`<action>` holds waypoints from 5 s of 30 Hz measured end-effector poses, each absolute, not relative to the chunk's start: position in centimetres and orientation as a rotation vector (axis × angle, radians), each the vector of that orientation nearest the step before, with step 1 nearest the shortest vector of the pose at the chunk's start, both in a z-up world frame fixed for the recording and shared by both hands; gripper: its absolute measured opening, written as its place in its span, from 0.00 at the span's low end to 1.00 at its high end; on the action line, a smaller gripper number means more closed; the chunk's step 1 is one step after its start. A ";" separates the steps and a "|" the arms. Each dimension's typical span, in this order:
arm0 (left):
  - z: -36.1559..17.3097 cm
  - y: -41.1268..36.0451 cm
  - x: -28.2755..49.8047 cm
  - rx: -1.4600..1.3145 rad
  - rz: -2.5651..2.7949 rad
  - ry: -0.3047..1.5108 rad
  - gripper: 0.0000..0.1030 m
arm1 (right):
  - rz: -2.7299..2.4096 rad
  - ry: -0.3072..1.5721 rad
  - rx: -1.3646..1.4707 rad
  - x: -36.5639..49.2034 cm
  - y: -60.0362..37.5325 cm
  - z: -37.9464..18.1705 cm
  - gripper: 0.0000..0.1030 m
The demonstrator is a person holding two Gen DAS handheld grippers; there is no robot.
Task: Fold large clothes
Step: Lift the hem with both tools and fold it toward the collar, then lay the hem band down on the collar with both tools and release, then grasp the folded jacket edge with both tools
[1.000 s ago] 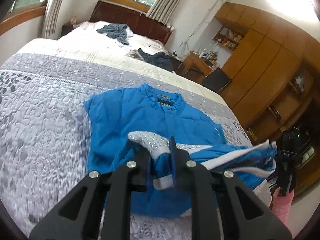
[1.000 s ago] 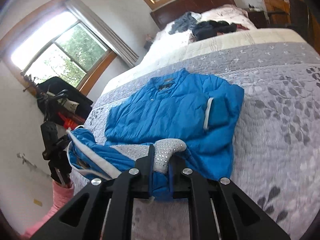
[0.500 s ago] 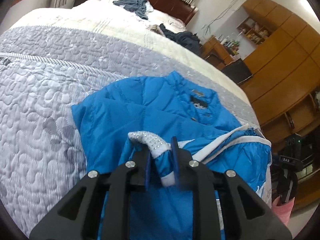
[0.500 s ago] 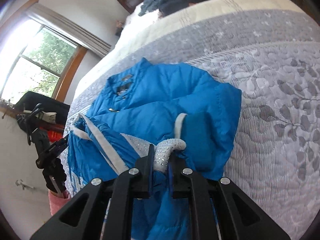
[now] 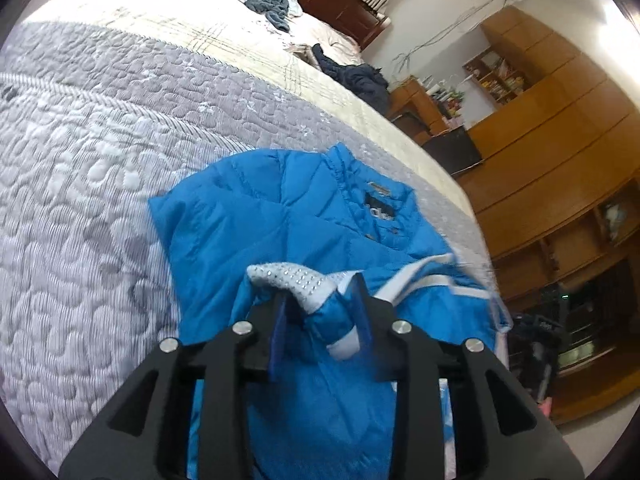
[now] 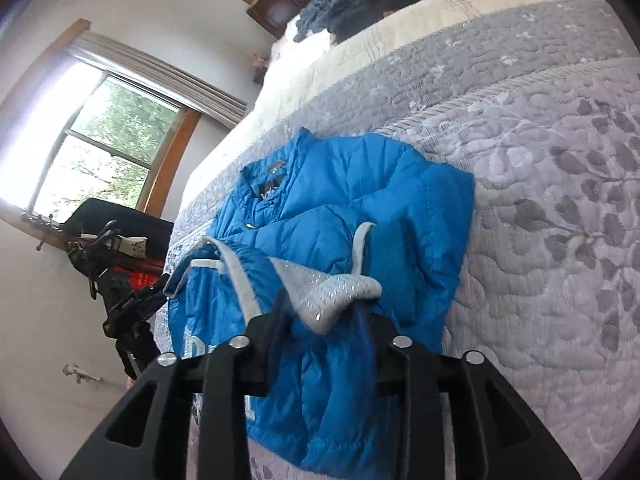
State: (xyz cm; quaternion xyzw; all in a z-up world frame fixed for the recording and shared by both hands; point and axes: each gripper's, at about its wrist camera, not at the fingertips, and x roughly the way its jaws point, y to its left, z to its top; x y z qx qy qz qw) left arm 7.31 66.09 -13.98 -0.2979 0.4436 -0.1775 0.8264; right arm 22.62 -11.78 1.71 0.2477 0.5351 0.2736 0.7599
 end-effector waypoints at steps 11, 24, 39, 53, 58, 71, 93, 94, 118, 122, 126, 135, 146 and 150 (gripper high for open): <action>-10.4 64.7 4.8 -0.313 -0.312 0.813 0.60 | 0.550 1.010 0.271 21.4 -10.2 5.6 0.81; -13.7 59.0 9.2 0.026 -0.194 0.828 0.36 | 0.512 1.048 -0.038 24.5 -4.2 1.5 0.31; -2.3 58.5 6.1 -0.046 -0.138 0.488 0.13 | 0.498 0.838 0.106 22.5 -6.6 12.6 0.12; -12.4 58.3 22.2 -0.059 -0.014 0.859 0.20 | 0.334 1.069 0.178 35.5 -4.4 4.3 0.12; -16.1 59.4 23.6 -0.081 -0.001 0.942 0.35 | 0.304 1.149 0.217 36.5 -5.0 -0.9 0.18; -12.3 65.1 16.2 -0.281 -0.036 0.875 0.48 | 0.368 1.098 0.315 32.2 -9.3 1.2 0.41; -16.6 64.8 4.1 -0.217 -0.092 0.920 0.46 | 0.433 1.209 0.237 19.1 -9.9 -2.4 0.18; -16.8 64.9 4.0 -0.222 -0.093 0.919 0.46 | 0.435 1.206 0.238 19.0 -9.9 -2.5 0.18; -18.7 69.9 8.7 -0.574 -0.338 0.973 0.71 | 0.583 1.146 0.579 22.8 -15.0 -3.9 0.80; -19.7 68.9 10.2 -0.621 -0.403 0.987 0.72 | 0.613 1.143 0.618 23.8 -15.2 -5.3 0.81; -20.2 68.1 11.2 -0.651 -0.427 0.987 0.73 | 0.642 1.122 0.621 24.4 -14.8 -5.6 0.83; -19.6 65.5 12.1 -0.618 -0.401 0.994 0.65 | 0.690 1.129 0.605 24.7 -11.7 -5.9 0.71; -19.7 65.1 11.9 -0.613 -0.385 0.986 0.63 | 0.685 1.129 0.614 24.8 -11.6 -5.9 0.67; -19.7 65.1 11.4 -0.604 -0.373 0.971 0.54 | 0.684 1.114 0.608 24.6 -11.7 -5.7 0.58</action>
